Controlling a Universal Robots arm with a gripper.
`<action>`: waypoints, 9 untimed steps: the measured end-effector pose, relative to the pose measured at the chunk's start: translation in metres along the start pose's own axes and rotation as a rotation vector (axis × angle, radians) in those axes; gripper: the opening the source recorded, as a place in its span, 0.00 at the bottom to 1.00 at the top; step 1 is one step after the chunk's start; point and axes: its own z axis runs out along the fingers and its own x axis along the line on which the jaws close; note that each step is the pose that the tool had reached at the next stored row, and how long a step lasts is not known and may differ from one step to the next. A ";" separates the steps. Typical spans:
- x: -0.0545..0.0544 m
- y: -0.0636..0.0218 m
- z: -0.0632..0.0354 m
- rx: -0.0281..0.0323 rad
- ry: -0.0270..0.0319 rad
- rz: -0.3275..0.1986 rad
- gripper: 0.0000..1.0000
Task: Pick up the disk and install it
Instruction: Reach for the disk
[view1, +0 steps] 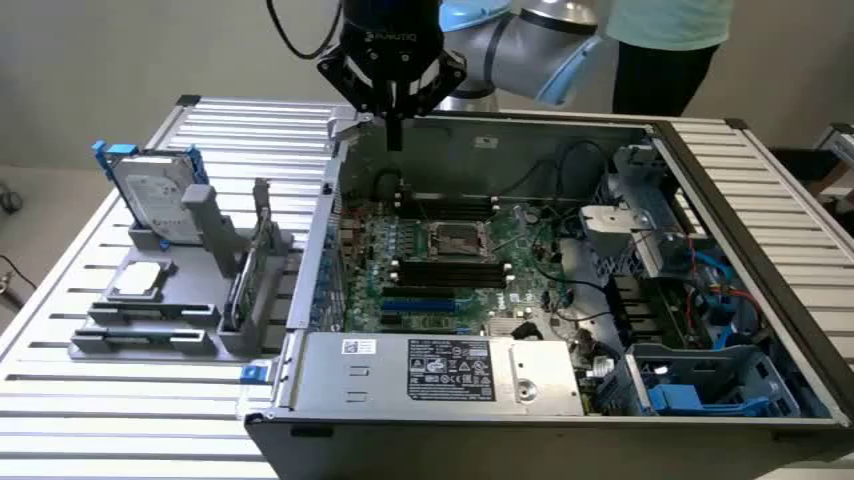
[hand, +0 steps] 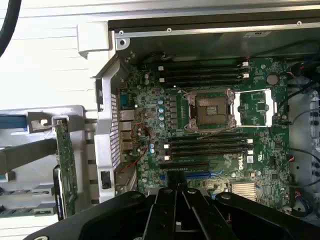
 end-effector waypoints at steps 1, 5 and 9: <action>0.000 0.0000 0.0000 0.0001 0.0000 0.000 0.11; 0.000 0.0000 0.0000 0.0000 0.0000 0.000 0.11; 0.000 0.0000 0.0000 0.0000 0.0000 0.000 0.11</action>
